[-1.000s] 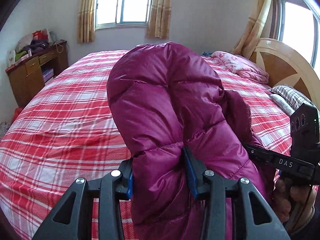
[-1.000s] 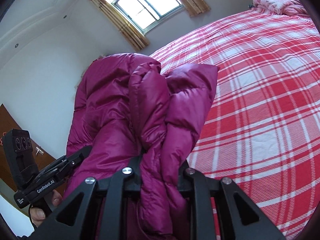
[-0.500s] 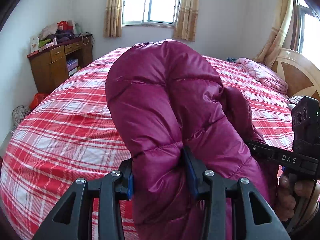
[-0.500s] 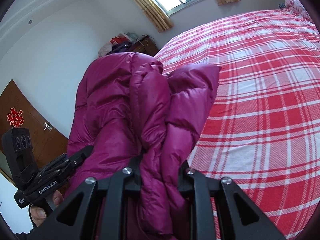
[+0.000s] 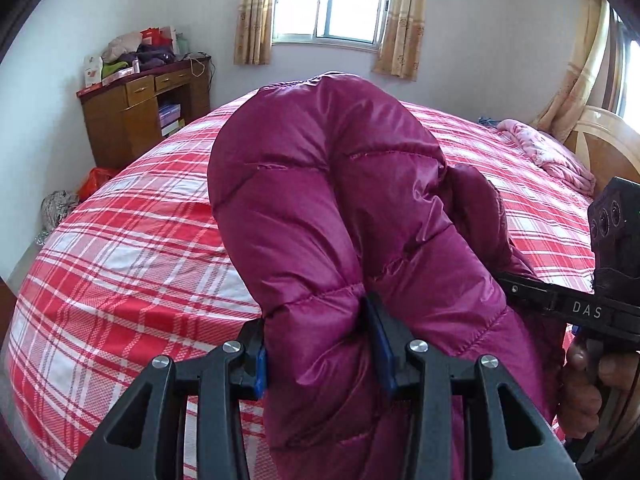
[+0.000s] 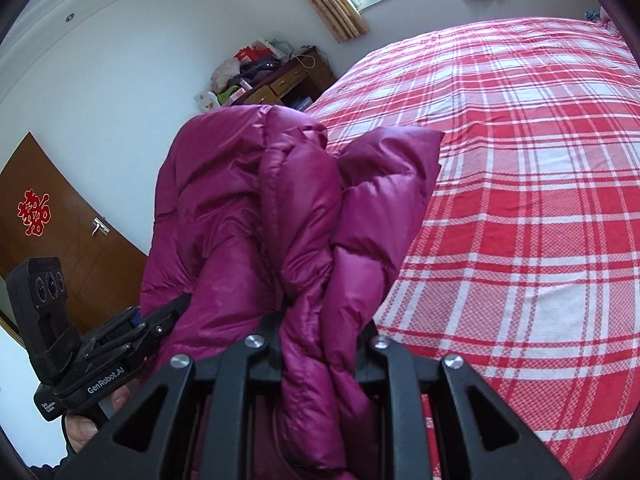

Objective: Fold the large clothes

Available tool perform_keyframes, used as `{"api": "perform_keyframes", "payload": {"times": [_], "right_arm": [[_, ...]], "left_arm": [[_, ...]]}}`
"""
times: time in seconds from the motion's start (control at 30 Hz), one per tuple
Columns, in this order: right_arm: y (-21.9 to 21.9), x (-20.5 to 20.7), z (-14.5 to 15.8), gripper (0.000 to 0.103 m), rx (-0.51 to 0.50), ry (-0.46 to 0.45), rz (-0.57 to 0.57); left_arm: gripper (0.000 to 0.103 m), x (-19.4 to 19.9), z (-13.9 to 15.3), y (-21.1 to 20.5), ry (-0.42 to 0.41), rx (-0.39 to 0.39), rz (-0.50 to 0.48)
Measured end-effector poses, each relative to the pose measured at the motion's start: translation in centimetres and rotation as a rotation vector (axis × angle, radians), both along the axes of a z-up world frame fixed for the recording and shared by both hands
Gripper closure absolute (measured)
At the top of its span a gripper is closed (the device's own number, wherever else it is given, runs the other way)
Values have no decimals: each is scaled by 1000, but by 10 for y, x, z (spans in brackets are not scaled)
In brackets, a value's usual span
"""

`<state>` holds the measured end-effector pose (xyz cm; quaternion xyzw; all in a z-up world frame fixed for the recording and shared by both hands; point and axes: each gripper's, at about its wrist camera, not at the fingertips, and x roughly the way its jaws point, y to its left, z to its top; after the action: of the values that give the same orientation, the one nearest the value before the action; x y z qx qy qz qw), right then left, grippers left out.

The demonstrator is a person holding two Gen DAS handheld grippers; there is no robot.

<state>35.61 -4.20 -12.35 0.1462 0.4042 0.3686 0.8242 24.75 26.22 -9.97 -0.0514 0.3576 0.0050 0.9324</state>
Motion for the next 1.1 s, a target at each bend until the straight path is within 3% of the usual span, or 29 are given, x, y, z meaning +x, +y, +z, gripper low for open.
{"api": "perform_keyframes", "payload": {"times": [0.27,0.43,0.57,0.7,0.77,1.1], "right_arm": [[19,14,-14,81,-38,29,21],[22,24,-21,80,-52,49,9],[22,23,-25,79,-64,45,5],[23,21,-30,77,-72,49,-3],[25,22,-31,75,-85,46,-8],[32,20,-29,66,-142,28,-44]], "left_arm": [[60,2,-16,14,29,-9,36],[54,6,-30,19,55,-18,63],[46,5,-35,21,56,-15,69],[29,4,-38,18,39,58,100],[25,4,-40,18,35,71,113],[19,4,-38,21,45,107,137]]}}
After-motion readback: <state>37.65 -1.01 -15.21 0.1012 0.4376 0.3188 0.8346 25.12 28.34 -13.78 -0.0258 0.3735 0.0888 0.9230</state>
